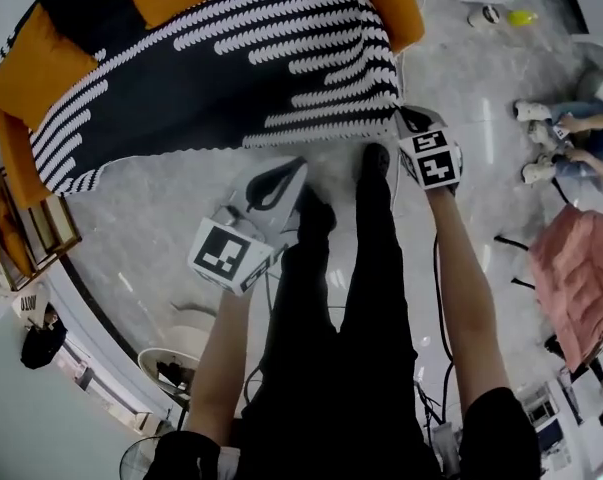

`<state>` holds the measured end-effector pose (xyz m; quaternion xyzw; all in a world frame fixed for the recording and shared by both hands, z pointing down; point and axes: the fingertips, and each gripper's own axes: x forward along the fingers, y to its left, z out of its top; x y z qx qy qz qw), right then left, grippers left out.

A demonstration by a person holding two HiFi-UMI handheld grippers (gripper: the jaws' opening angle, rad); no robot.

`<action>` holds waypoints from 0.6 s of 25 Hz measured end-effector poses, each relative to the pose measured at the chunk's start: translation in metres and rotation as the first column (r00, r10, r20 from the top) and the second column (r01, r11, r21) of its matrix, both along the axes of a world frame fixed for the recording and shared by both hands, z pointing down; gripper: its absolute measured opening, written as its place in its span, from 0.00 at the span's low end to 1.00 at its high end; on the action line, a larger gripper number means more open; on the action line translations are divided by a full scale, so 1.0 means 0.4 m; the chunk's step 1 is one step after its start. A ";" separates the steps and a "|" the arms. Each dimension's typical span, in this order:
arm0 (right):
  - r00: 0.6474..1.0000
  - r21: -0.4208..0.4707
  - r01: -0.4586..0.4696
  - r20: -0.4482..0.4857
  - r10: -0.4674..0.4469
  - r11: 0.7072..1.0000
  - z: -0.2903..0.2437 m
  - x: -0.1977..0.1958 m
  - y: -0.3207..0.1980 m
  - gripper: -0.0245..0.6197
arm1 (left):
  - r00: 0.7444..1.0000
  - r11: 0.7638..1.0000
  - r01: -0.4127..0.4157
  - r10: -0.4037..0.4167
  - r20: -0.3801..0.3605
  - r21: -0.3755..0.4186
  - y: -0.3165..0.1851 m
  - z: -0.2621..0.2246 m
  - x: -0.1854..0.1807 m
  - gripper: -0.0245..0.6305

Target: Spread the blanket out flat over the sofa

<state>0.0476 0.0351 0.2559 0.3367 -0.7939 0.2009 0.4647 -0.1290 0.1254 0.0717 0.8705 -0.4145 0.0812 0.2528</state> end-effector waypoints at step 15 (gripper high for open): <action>0.998 -0.174 0.049 0.047 -0.041 0.984 0.276 0.243 0.033 0.05 | 0.997 0.988 0.079 -0.075 0.035 -0.134 -0.101 0.195 0.269 0.05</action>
